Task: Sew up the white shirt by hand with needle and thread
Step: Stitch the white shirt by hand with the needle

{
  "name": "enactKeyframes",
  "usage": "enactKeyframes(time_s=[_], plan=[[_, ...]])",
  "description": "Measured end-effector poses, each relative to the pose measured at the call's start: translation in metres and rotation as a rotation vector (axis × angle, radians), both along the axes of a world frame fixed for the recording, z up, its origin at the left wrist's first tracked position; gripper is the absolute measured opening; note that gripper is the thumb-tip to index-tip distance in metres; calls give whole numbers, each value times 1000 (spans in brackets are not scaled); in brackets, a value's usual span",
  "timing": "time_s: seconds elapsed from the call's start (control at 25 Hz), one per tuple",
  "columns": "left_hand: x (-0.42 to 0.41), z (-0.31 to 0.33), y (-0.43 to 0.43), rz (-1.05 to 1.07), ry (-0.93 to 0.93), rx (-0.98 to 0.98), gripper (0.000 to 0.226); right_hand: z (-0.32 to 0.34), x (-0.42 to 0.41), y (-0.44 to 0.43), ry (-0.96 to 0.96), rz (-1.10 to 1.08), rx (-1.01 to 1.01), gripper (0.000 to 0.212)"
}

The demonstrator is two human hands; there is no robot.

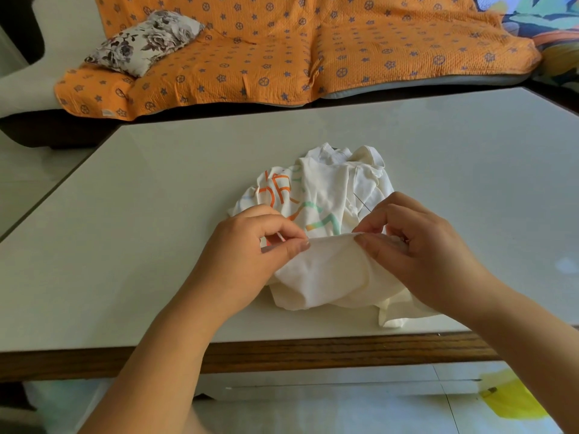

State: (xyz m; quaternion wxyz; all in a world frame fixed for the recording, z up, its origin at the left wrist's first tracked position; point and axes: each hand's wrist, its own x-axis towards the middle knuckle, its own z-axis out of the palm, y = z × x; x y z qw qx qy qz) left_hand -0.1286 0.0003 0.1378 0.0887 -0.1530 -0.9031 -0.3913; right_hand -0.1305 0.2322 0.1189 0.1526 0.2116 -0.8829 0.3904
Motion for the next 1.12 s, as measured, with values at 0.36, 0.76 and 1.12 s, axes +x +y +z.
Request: enactKeyframes(time_s=[0.36,0.76,1.12], plan=[[16,2,42,-22,-44,32,26,0,1,-5,29,30,17,7],[7,-4,38,36,-310,346,9,14,6,-3,-49,-87,-99,14],[3,-5,35,28,-396,485,10,31,35,-15,-569,66,-414,19]])
